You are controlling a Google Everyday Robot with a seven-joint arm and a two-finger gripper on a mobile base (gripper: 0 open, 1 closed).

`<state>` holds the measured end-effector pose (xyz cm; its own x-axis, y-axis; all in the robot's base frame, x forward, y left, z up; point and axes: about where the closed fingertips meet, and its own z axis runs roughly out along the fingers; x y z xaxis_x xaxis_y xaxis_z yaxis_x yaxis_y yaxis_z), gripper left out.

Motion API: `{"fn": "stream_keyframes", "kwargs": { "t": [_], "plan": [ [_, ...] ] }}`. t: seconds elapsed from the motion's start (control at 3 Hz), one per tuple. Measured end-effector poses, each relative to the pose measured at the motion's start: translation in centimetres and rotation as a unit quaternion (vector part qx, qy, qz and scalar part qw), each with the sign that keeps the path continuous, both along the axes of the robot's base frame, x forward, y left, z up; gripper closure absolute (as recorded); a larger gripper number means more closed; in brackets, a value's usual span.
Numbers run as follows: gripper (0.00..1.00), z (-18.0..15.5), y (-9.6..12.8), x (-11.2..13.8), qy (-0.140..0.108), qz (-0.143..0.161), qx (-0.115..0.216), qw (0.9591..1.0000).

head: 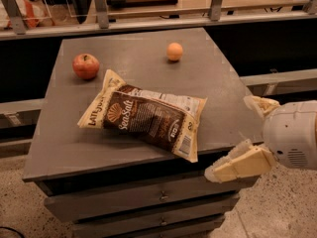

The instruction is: Move brown chip bag near orange

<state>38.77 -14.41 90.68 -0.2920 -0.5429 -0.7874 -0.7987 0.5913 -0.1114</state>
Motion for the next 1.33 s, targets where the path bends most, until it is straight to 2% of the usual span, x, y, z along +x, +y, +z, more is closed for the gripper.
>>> {"fn": "stream_keyframes", "kwargs": {
  "t": [0.33, 1.0, 1.33],
  "plan": [
    [0.0, 0.0, 0.0, 0.0, 0.0, 0.0, 0.0, 1.0],
    [0.0, -1.3, 1.8, 2.8, -0.026, -0.011, 0.05, 0.9983],
    [0.0, -2.6, 2.9, 4.3, -0.034, -0.001, 0.065, 0.9973]
  ]
}}
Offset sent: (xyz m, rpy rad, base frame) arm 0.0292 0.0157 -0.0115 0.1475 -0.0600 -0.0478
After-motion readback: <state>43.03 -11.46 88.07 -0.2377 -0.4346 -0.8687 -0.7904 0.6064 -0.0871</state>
